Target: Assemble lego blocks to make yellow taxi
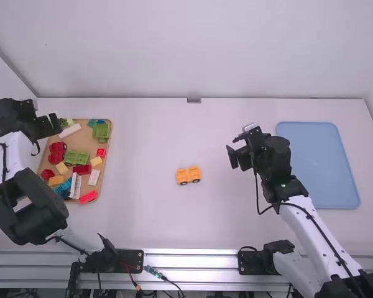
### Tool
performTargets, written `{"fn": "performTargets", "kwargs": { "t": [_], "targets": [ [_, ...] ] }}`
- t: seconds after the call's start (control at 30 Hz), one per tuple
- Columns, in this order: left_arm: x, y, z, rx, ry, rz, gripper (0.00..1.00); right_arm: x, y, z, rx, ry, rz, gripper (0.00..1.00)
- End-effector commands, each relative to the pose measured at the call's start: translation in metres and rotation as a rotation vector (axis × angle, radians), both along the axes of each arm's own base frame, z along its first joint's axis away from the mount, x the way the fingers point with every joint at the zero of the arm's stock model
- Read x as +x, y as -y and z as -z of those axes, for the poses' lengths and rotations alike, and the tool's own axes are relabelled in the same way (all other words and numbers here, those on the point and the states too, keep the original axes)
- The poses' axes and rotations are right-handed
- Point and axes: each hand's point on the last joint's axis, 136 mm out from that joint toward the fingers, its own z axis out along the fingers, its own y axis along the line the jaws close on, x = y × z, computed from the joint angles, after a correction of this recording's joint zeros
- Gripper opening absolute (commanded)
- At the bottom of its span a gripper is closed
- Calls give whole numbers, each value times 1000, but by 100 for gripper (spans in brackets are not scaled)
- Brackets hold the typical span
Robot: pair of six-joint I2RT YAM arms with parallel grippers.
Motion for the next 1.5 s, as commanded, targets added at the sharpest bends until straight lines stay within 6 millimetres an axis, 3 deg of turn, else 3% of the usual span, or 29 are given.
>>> {"fn": "performTargets", "kwargs": {
  "t": [0.0, 0.17, 0.43, 0.57, 0.6, 0.7, 0.8, 0.93, 1.2, 1.37, 1.47],
  "targets": [
    [-23, -28, 9, -43, -17, -340, 99, -2, 1, -1, 23, -2, 7, 99],
    [-28, -38, 10, -10, -51, -397, 98, -4, -8, -2, 20, 1, -16, 99],
    [-3, -50, 12, -24, -94, -335, 99, -3, -9, -2, -21, 18, 18, 99],
    [-13, -53, 21, -82, -103, -463, 99, 1, -4, -7, -21, 40, 40, 99],
    [-23, -49, 28, -155, -103, -562, 99, 2, -4, -9, -15, 49, 41, 99],
    [-35, -35, 40, -246, -148, -624, 99, 3, -3, -11, -2, 56, 33, 99],
    [-44, -17, 52, -236, -272, -473, 99, 3, -4, -12, 13, 54, 16, 99],
    [-33, -2, 62, -263, -275, -306, 99, 1, -7, -12, 35, 46, -15, 99],
    [-30, -10, 87, -195, -296, -197, 99, 0, -9, -12, 35, 47, -25, 99],
    [-35, -6, 93, -257, -293, -280, 99, 0, -10, -13, 37, 47, -27, 99],
    [-51, 8, 106, -408, -311, -462, 99, 2, -9, -16, 35, 66, -29, 99]
  ]
}}
